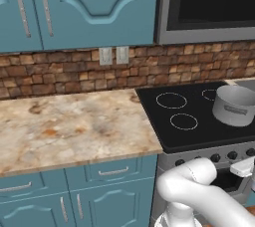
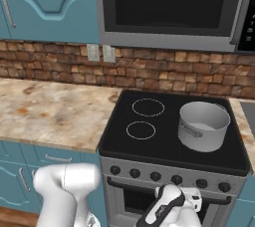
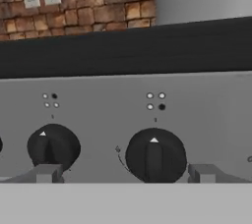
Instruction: Turn on the front right burner of the stove.
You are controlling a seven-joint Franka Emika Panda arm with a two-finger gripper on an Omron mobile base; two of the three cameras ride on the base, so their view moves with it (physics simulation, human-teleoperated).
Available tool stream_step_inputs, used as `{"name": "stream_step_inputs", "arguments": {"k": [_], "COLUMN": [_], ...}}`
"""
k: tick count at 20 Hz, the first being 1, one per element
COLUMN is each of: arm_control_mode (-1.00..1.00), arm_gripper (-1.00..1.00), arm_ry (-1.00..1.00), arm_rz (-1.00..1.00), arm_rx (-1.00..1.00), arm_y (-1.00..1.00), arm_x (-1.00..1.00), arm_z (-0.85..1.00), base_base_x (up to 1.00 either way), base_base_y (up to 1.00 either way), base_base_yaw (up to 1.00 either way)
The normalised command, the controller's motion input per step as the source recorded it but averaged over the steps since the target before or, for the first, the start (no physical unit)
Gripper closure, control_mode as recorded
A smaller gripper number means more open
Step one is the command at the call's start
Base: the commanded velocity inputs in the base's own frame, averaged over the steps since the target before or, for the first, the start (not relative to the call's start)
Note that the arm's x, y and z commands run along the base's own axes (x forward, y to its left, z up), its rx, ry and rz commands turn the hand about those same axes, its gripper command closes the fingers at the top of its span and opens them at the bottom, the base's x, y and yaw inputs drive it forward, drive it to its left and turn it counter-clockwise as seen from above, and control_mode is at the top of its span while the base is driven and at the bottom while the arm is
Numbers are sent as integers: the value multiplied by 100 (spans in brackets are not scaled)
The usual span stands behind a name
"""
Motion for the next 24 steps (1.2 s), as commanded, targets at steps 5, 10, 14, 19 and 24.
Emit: {"name": "stream_step_inputs", "arguments": {"k": [5, 10, 14, 19, 24], "arm_control_mode": [-100, -100, -100, -100, -100], "arm_gripper": [-100, -100, -100, -100, -100], "arm_ry": [0, 0, 0, 0, 0], "arm_rz": [0, 0, 0, 0, 0], "arm_rx": [2, 3, 5, 3, 5], "arm_y": [-13, -4, 0, -5, -7], "arm_x": [17, 36, 34, 29, 20], "arm_z": [-25, -12, -3, -10, -8], "base_base_x": [0, 0, 0, 0, 0], "base_base_y": [0, 0, 0, 0, 0], "base_base_yaw": [0, 0, 0, 0, 0]}}
